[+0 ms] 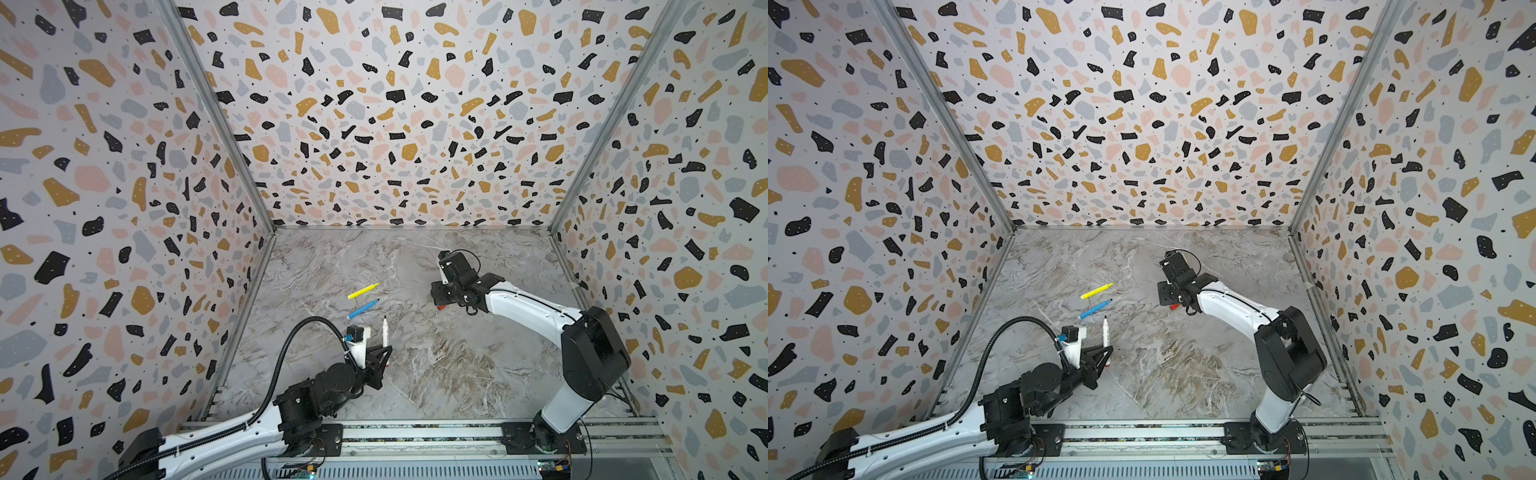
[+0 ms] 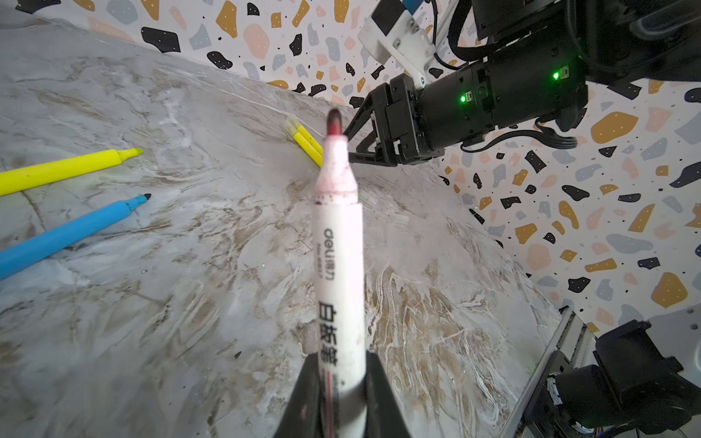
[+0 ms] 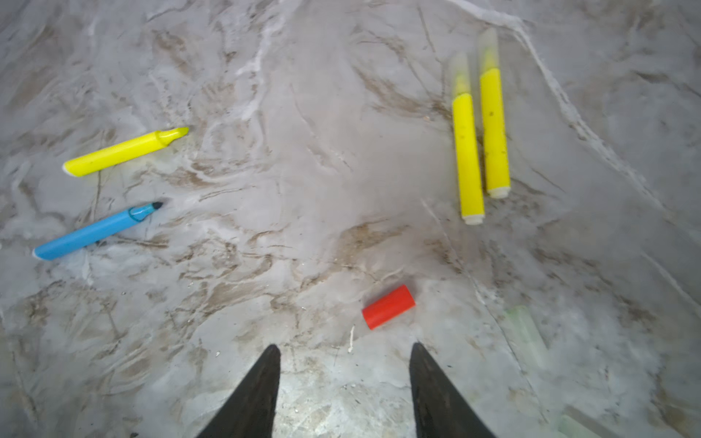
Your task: Insert the pens into the pen caps
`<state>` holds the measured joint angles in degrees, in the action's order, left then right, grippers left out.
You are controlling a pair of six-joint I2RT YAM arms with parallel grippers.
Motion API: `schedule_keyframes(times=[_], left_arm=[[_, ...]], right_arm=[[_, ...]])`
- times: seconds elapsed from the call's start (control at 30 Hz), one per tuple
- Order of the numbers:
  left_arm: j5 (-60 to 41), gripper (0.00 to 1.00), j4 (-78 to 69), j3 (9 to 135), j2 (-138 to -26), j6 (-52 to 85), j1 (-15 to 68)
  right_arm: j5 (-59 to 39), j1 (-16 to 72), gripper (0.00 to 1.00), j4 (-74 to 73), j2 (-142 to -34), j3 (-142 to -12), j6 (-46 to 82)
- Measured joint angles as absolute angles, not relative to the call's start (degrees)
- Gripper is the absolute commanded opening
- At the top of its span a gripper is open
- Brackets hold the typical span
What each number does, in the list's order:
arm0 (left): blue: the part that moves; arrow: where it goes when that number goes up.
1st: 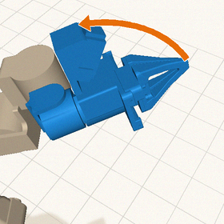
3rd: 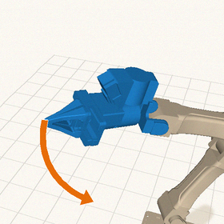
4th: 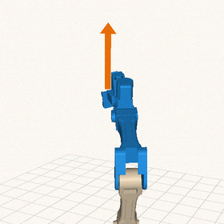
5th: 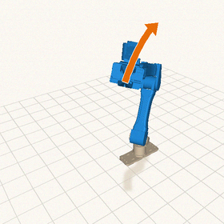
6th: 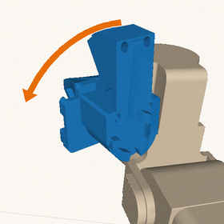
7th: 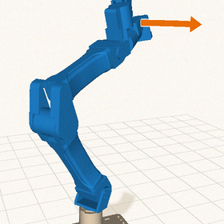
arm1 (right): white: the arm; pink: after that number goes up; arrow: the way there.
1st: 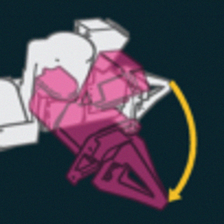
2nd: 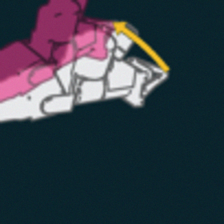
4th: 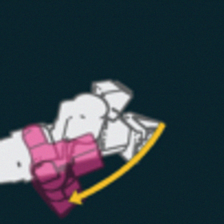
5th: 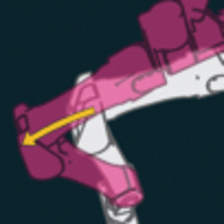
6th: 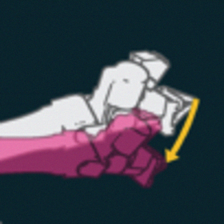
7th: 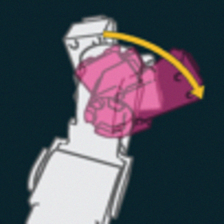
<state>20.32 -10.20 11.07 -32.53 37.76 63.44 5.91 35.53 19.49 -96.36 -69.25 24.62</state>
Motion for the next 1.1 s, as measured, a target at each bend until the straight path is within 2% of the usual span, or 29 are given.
schedule_keyframes(times=[0.17, 0.37, 0.73, 1.1], left_arm=[[20.0, 0.00, -11.4, 11.1, -34.0, 37.8, 63.4], [19.6, 0.00, -12.2, 11.1, -35.0, 37.7, 63.4], [19.6, 0.00, -11.7, 11.1, -32.9, 37.8, 63.4], [20.1, 0.00, -10.4, 11.1, -31.1, 37.7, 63.4]], right_arm=[[8.4, 33.2, 0.56, 22.1, -96.4, -68.0, 33.1], [8.9, 35.4, 0.58, 22.7, -96.6, -68.0, 40.1], [10.4, 37.4, 0.59, 28.8, -109.1, -82.2, 48.8], [12.5, 37.4, 0.57, 35.7, -116.0, -89.1, 55.1]])
